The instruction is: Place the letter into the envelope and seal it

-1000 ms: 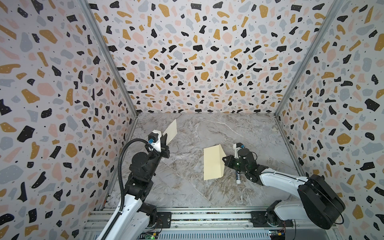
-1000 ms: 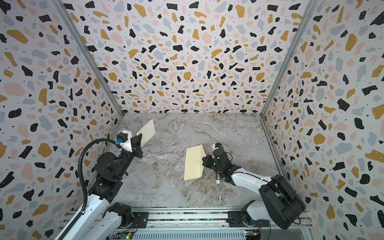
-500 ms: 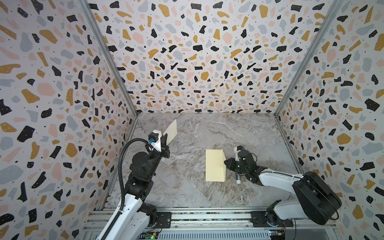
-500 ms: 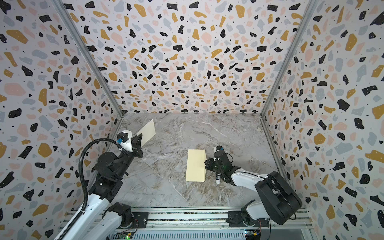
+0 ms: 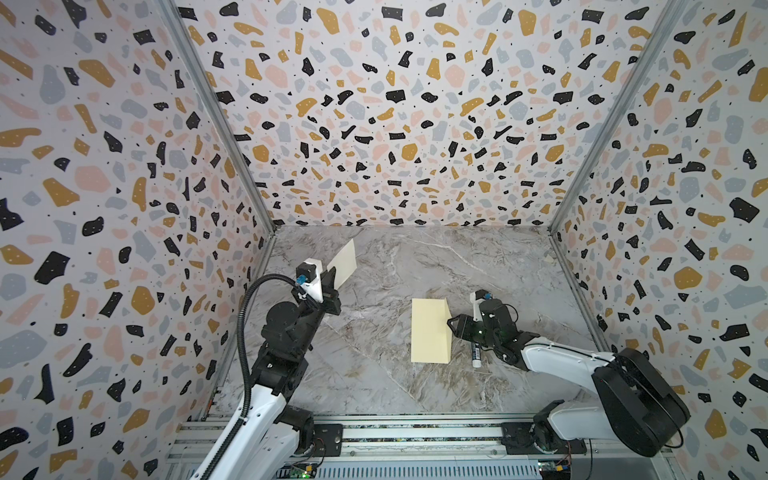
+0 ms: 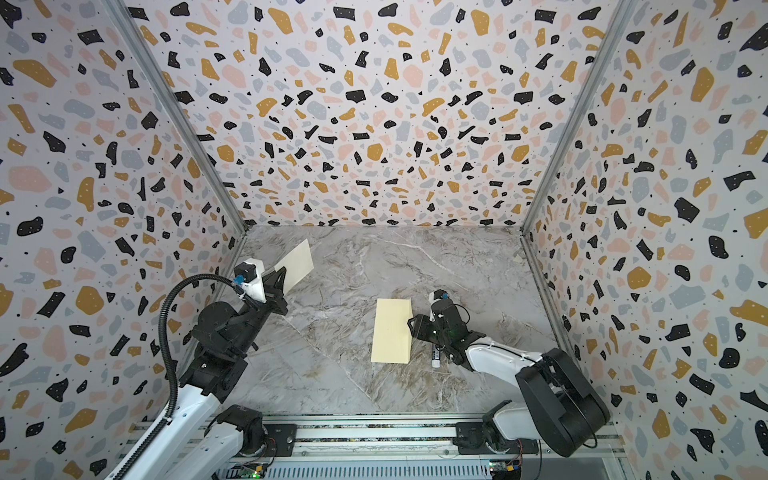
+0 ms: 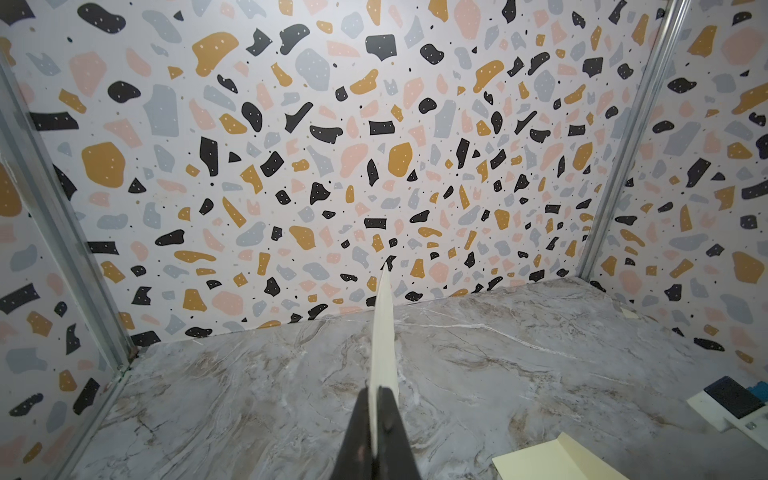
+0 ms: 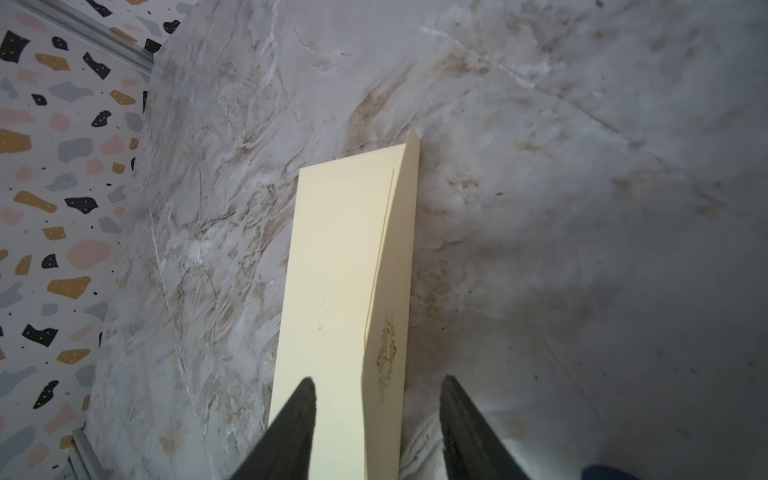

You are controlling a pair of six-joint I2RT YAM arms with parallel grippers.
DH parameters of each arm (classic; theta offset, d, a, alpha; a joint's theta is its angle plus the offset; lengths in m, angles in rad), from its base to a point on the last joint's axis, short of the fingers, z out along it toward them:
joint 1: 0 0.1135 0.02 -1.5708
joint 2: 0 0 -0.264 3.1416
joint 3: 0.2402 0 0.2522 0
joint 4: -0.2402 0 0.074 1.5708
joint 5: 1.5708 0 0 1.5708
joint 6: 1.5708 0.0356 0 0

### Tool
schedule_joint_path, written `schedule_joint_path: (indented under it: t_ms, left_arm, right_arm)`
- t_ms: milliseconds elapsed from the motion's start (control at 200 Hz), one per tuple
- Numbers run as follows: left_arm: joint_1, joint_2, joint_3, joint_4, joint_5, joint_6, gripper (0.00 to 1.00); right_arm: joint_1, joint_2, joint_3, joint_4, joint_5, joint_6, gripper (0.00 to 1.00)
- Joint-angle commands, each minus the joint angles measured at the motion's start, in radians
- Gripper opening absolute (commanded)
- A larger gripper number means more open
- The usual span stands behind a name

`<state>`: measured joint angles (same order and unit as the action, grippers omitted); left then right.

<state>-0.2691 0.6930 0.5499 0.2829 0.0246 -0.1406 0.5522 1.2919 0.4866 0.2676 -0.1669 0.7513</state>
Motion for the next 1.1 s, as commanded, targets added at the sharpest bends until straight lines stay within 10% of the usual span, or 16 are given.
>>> schedule_joint_path:
  t_ms: [0,195,410,1096]
  left_arm:
    - [0.007,0.019,0.003,0.083,-0.017,-0.27,0.0]
    - [0.007,0.054,-0.001,0.14,0.066,-0.664,0.0]
    - [0.007,0.051,-0.068,0.271,0.12,-1.005,0.0]
    - [-0.033,0.082,-0.151,0.422,0.128,-1.248,0.0]
  right_arm:
    - [-0.003,-0.109,0.075,-0.044,-0.032,-0.122,0.59]
    - [-0.008,-0.253,0.111,0.002,-0.173,-0.144,0.76]
    - [-0.005,-0.33,0.087,0.239,-0.273,0.114,0.87]
    - [0.214,-0.072,0.173,0.6,0.003,0.498,0.95]
